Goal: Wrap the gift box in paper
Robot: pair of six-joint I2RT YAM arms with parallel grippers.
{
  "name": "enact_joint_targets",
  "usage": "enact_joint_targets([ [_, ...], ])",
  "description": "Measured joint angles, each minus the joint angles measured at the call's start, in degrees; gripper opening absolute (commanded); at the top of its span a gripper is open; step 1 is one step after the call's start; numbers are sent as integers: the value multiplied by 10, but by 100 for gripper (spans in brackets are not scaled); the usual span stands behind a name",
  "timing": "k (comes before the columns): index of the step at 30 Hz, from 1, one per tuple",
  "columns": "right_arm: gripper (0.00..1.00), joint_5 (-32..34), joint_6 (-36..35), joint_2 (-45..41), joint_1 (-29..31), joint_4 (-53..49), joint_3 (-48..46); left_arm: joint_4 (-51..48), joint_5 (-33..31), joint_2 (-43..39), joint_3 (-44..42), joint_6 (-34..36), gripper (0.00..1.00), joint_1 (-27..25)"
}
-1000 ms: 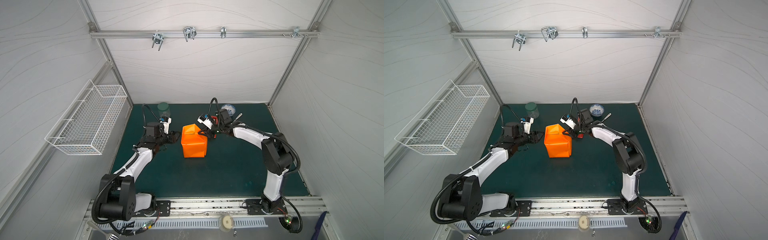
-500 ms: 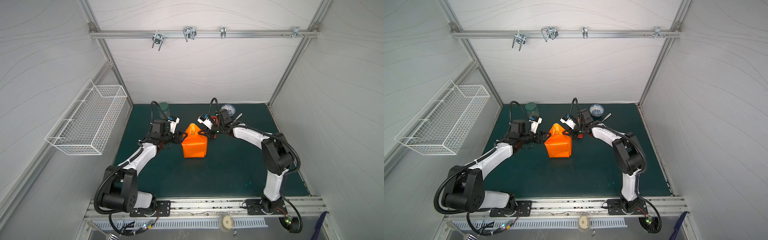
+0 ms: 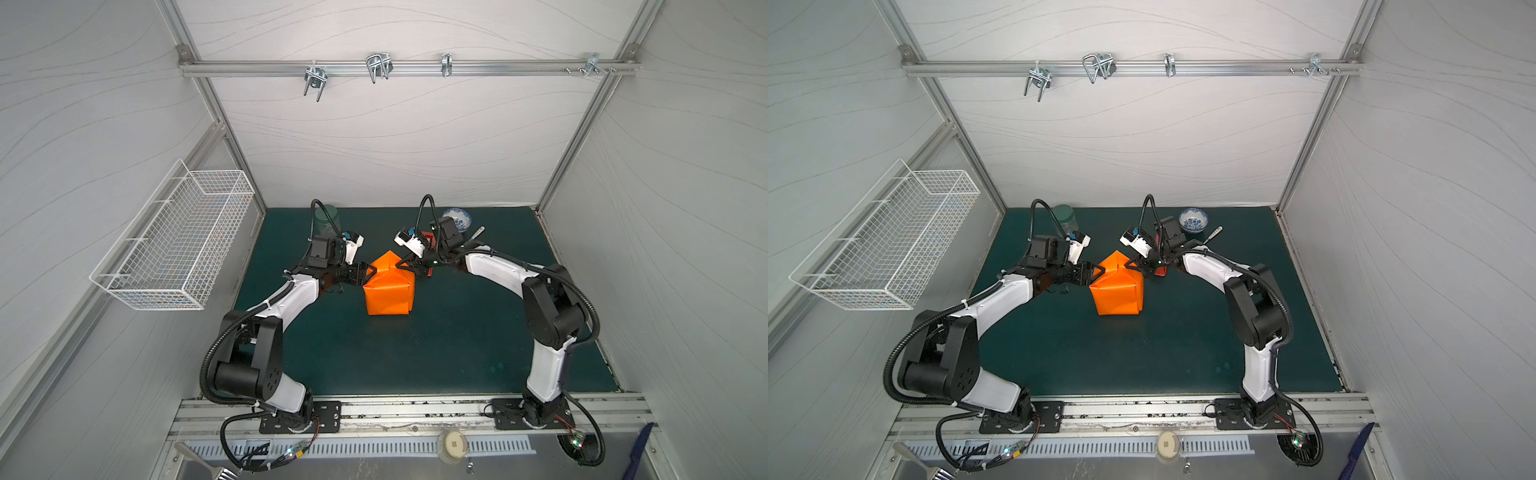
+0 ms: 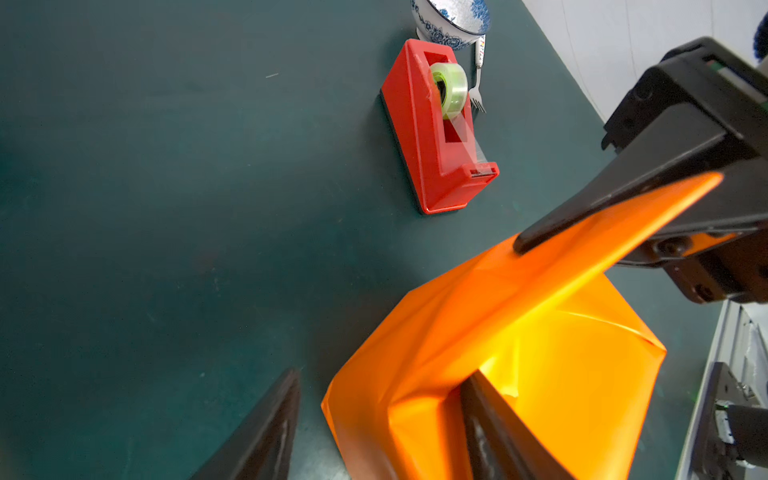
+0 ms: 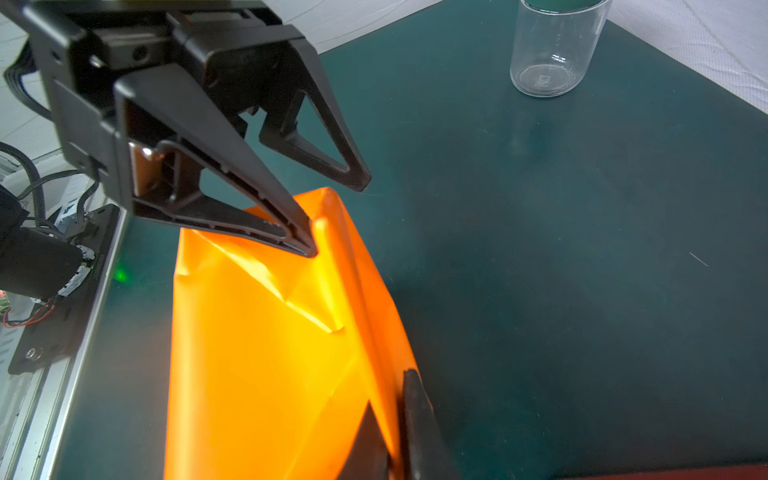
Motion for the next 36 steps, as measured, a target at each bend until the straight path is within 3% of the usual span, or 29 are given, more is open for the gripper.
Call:
enact_joint_targets([
  [5, 8, 0, -13, 1, 0, -4, 3, -7, 11, 23, 24, 31, 61, 0],
  [19, 5, -17, -72, 11, 0, -31, 24, -6, 69, 32, 30, 149, 37, -6],
  [31, 3, -34, -132, 36, 0, -91, 74, -24, 95, 52, 58, 236, 31, -21],
  [36, 2, -42, -149, 39, 0, -105, 82, -37, 110, 53, 66, 259, 21, -25],
])
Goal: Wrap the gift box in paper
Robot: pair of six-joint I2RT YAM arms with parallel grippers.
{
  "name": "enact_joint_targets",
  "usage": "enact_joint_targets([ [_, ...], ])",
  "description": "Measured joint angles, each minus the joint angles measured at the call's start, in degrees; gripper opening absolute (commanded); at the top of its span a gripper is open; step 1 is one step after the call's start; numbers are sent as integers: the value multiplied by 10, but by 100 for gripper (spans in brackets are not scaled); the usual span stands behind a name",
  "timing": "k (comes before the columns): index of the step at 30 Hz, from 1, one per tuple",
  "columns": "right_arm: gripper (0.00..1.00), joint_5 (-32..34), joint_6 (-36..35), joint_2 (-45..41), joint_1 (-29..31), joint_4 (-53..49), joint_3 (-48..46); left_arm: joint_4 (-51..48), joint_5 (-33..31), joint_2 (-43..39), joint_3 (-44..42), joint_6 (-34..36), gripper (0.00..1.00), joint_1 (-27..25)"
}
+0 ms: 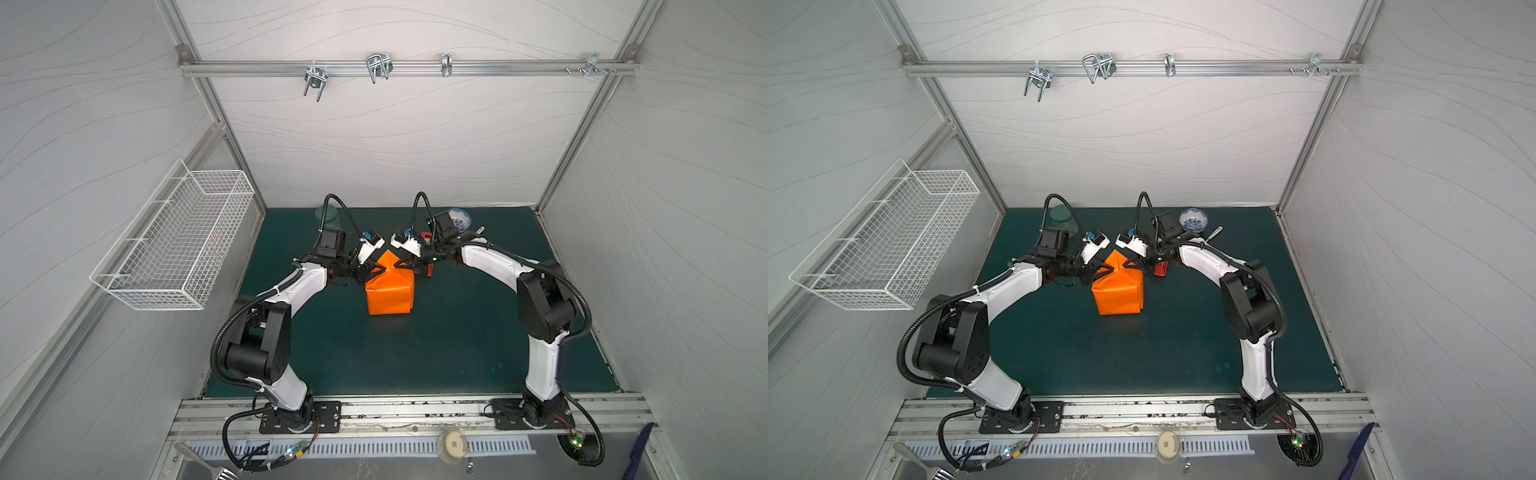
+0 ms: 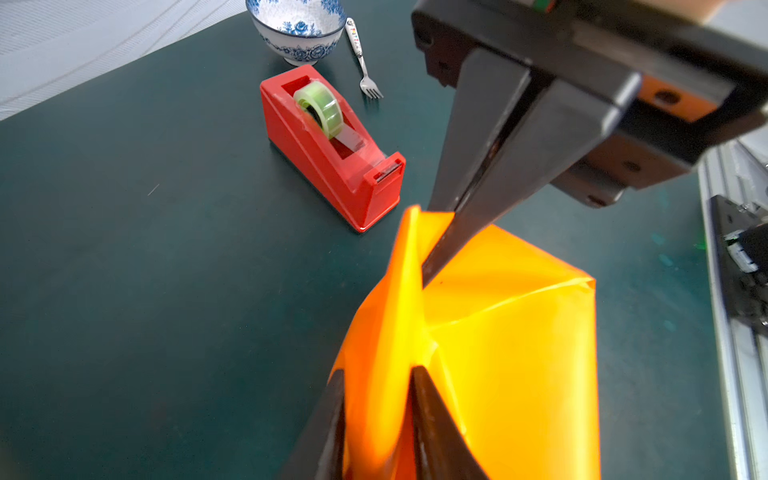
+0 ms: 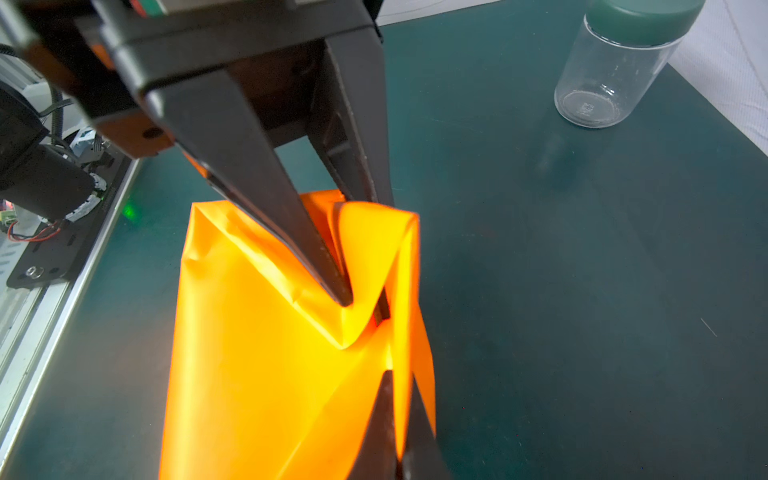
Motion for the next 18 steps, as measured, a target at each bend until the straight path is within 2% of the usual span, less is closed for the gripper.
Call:
enact_joint_targets([
  [7, 4, -4, -14, 1, 0, -10, 4, -22, 15, 4, 10, 28, 5, -2],
  [15, 14, -7, -7, 0, 0, -4, 2, -4, 5, -12, -10, 50, 0, -11],
  [18, 21, -10, 3, 0, -2, 8, -5, 7, -1, -23, -23, 54, 0, -13],
])
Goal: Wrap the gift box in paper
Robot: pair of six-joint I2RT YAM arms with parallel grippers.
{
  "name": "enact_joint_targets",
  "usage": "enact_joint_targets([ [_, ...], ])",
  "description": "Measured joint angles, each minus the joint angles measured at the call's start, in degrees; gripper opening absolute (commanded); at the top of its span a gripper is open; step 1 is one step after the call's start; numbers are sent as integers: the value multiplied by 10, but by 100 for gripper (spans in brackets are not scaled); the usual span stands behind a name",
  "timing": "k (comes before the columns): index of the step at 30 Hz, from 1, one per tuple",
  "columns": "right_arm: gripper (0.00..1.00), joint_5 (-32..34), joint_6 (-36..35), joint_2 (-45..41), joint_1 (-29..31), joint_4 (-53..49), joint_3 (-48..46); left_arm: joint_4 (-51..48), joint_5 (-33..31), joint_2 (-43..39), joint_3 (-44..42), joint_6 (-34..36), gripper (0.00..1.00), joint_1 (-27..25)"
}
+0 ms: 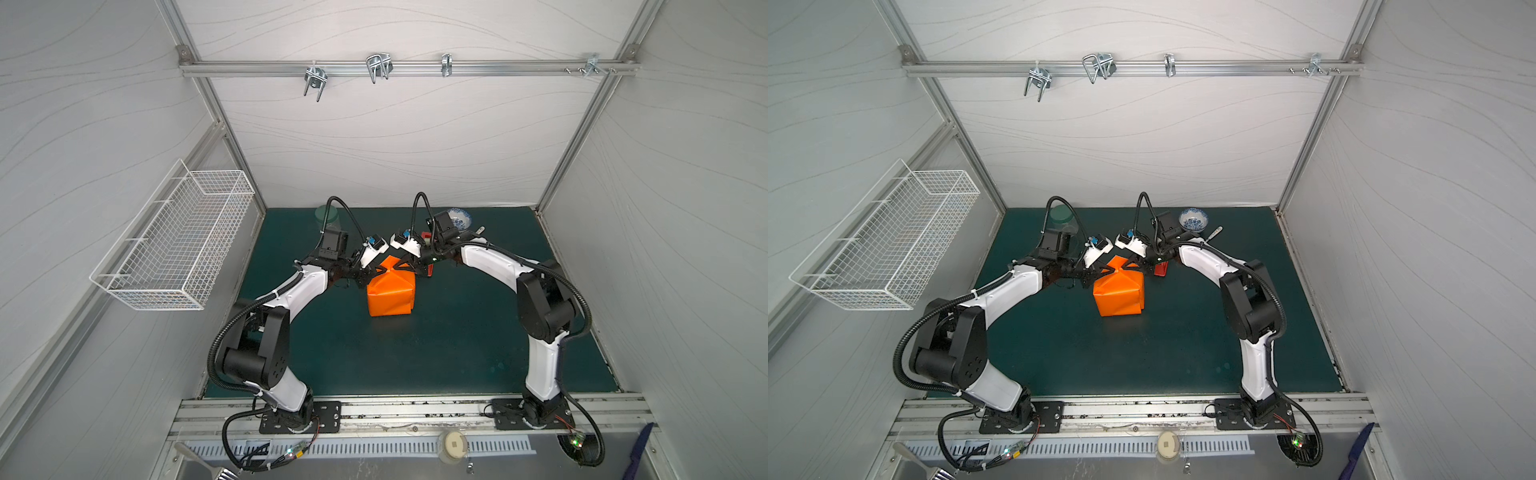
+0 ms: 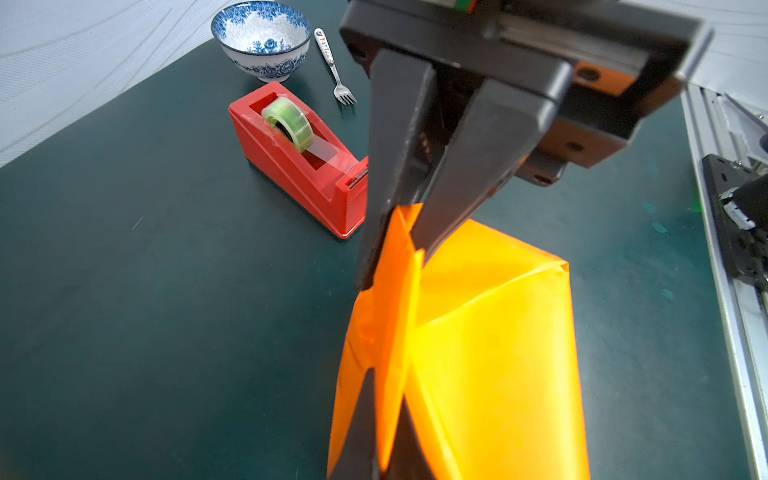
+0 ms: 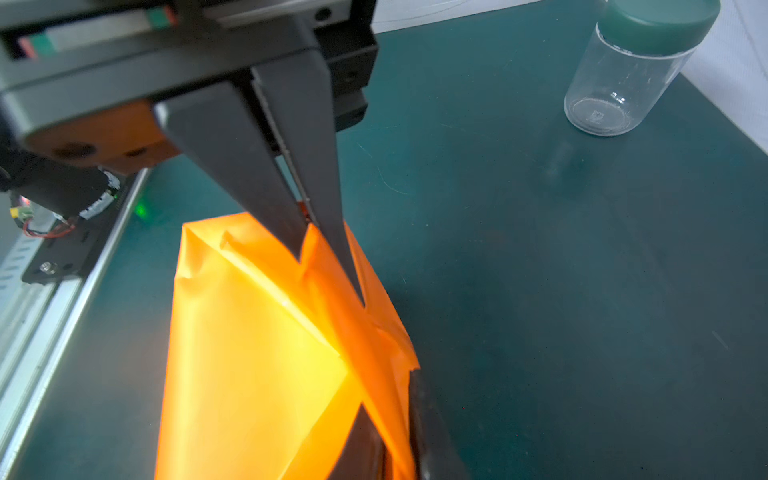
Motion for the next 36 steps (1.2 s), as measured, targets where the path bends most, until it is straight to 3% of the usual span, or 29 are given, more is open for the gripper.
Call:
enact_joint_targets([
  [12, 57, 2, 87, -58, -12, 20, -68, 46, -30, -31, -42, 40, 0, -12],
  [16, 65, -6, 157, -104, -24, 37, -112, 61, -33, -40, -56, 57, 0, -13],
  [20, 73, -4, 283, -139, -50, 72, -139, 78, -33, -49, -71, 80, 0, -16],
  [27, 78, 66, 480, -119, -54, 76, -108, 89, -33, -58, -84, 113, 0, -18],
  [36, 82, 157, 552, -74, -8, 32, -54, 90, -33, -59, -85, 125, 1, -18],
])
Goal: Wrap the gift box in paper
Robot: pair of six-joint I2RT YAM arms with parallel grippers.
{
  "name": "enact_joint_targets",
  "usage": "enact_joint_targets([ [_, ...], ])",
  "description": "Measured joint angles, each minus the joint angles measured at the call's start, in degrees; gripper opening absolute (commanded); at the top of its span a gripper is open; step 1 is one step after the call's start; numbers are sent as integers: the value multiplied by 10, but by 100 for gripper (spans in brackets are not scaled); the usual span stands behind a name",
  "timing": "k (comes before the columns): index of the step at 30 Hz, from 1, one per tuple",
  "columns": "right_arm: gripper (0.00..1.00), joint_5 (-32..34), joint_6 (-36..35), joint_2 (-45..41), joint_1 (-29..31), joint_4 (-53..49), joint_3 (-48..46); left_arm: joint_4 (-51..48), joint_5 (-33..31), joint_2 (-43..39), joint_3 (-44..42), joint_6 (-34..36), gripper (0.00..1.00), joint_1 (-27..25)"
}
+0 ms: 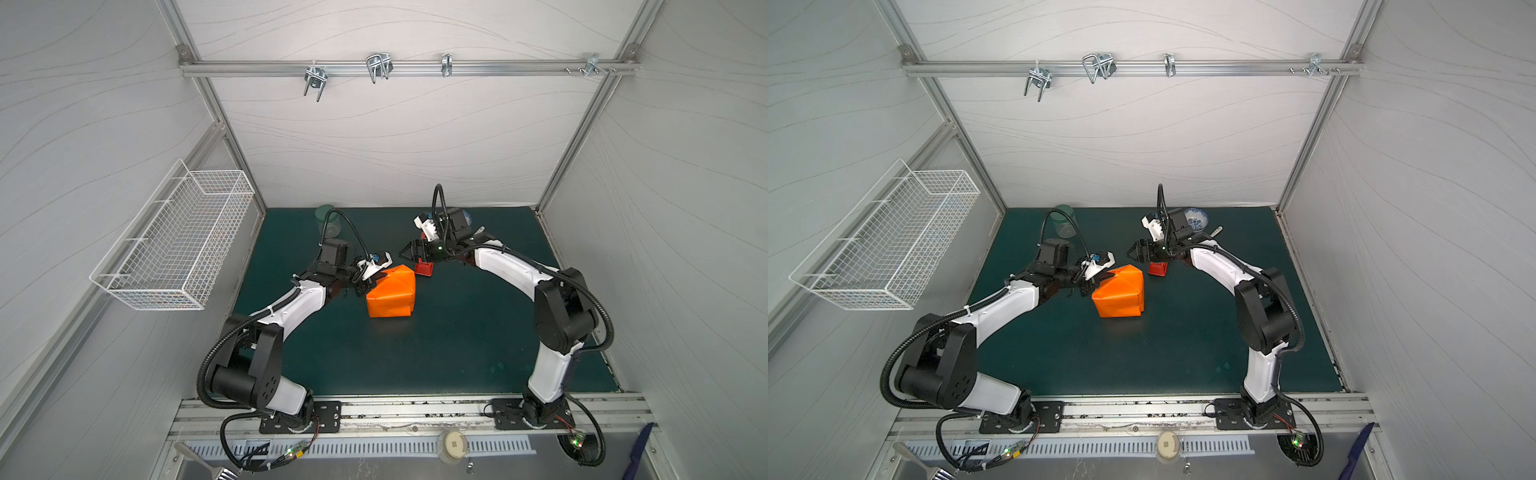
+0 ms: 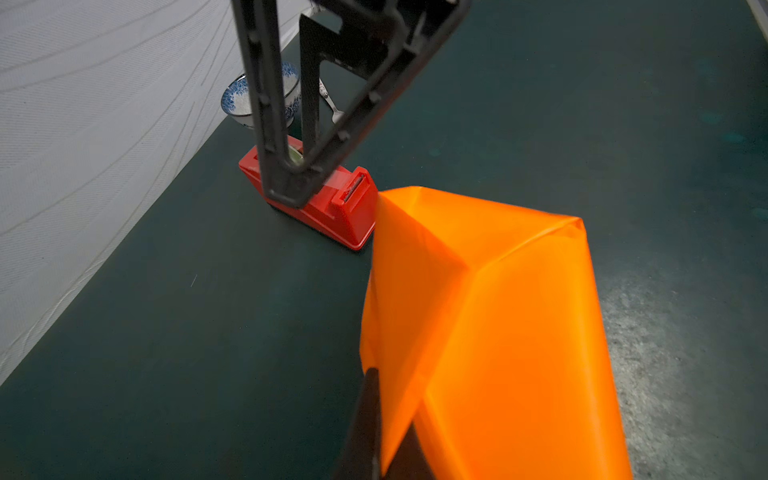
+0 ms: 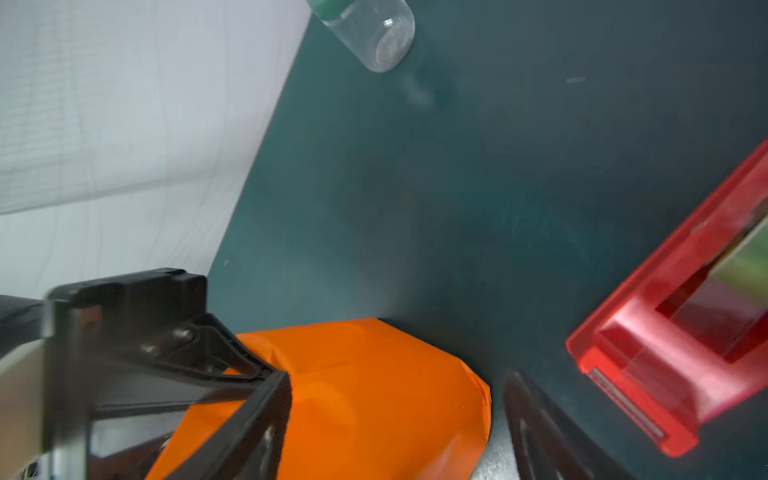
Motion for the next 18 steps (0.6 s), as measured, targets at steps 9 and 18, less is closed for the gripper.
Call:
enact_joint_targets([
  [9, 83, 49, 23, -22, 33, 18, -76, -10, 0, 0, 0, 5, 19, 0],
  [18, 82, 86, 36, -53, 46, 69, -125, -23, 4, -9, 1, 17, 47, 0],
])
